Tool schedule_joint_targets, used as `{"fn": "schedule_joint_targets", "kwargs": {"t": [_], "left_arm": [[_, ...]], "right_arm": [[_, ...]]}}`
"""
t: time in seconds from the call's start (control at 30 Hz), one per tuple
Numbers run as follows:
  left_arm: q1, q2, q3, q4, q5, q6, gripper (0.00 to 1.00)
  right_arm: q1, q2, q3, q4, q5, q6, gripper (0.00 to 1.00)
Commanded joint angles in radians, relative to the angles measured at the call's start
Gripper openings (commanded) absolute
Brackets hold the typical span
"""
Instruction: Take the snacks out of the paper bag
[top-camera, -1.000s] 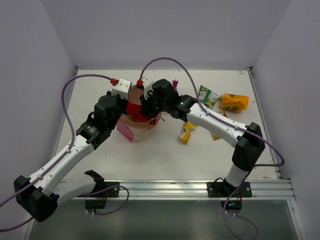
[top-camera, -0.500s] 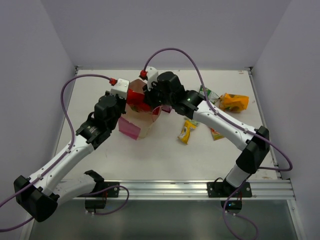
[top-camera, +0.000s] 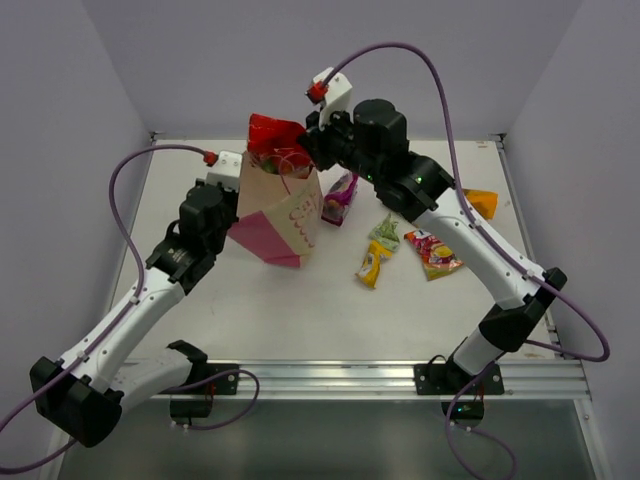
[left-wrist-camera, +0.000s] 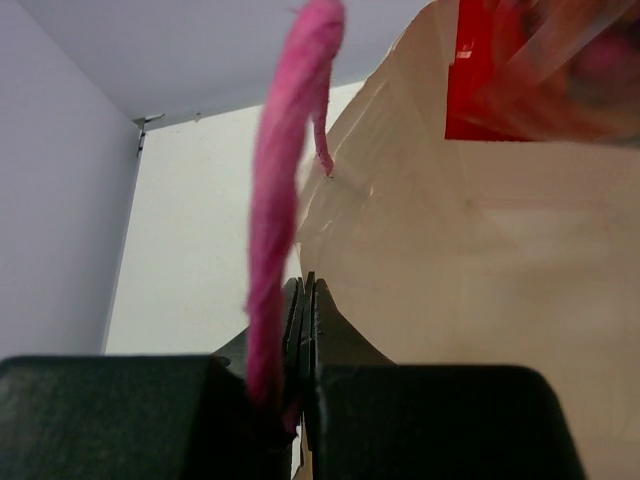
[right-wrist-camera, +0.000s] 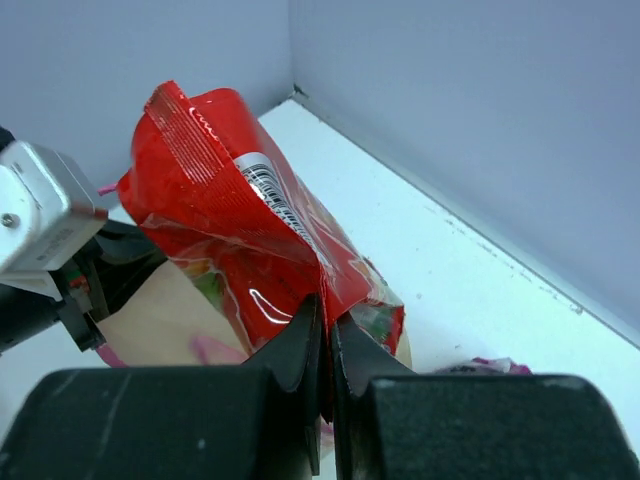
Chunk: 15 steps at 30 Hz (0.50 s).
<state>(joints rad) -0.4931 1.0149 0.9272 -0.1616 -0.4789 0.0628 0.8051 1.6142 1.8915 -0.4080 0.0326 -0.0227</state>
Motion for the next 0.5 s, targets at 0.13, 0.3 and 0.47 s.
{"fn": "schedule_joint_targets", "kwargs": {"t": [0.13,0.3,0.47], "left_arm": [[0.031,-0.006,0.018,-0.015,0.048,-0.052,0.0],[0.031,-0.038,-0.002,0.023,0.158,-0.052,0.0],[0.034,-0.026,0.024,-0.025,0.065,-0.054,0.0]], "right_arm": [[-0.05,-0.002,0.202,0.17,-0.023,0.069,0.0],[-0.052,0.013,0.095,0.265,-0.092,0.153,0.0],[-0.06,0.017,0.07,0.287,-0.077,0.182,0.0]]}}
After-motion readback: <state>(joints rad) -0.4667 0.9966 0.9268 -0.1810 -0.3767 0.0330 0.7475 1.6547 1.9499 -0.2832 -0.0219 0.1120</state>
